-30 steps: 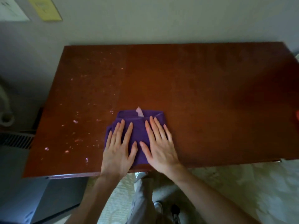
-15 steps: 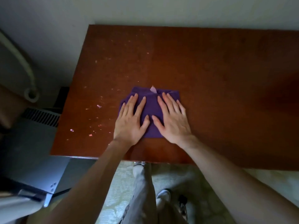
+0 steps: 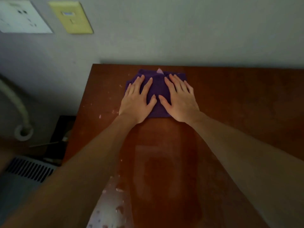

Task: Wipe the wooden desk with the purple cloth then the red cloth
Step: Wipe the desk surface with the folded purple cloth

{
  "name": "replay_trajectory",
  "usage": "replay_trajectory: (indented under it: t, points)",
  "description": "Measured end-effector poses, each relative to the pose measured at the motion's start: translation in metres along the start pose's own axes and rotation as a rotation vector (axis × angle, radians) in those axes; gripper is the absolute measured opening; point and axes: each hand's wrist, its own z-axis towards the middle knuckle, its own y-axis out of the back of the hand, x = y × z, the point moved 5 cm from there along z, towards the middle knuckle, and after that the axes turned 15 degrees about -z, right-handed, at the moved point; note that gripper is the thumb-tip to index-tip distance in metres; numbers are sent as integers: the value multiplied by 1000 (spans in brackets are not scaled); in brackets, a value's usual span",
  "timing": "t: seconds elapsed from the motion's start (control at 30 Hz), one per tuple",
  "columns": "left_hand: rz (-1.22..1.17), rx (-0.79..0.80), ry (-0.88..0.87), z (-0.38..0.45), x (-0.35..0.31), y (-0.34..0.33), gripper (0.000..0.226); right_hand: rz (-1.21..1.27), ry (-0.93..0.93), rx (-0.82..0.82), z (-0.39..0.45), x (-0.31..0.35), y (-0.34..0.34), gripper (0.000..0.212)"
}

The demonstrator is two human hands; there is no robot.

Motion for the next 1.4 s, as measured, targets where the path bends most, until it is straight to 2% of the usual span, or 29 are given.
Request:
replay_trajectory:
  t: [0.2,0.43,0.57,0.77,1.07,1.23,1.4]
  points:
    - [-5,2,-50,60,17,7,66,3,-51,-10,54,-10,-9,80]
    - [-26,33,-46,48,16,4,64,-9,-90,44,39,0,-7,83]
    - [-27,43,-27,-14,15,3,64,-13,-80,65,-12,27,1,79]
    - [-35,82,-13,-147,13,8,69,18,-88,78,-131,89,21,73]
    - [-67,84,19,-331,7,15,67,15,-68,93,-287,171,56,72]
    - [-83,84,49,-394,7,20,66,6,-52,102,-337,202,67,73]
    - [-79,70,70,-414,11,25,67,-2,-61,92,-348,215,69,73]
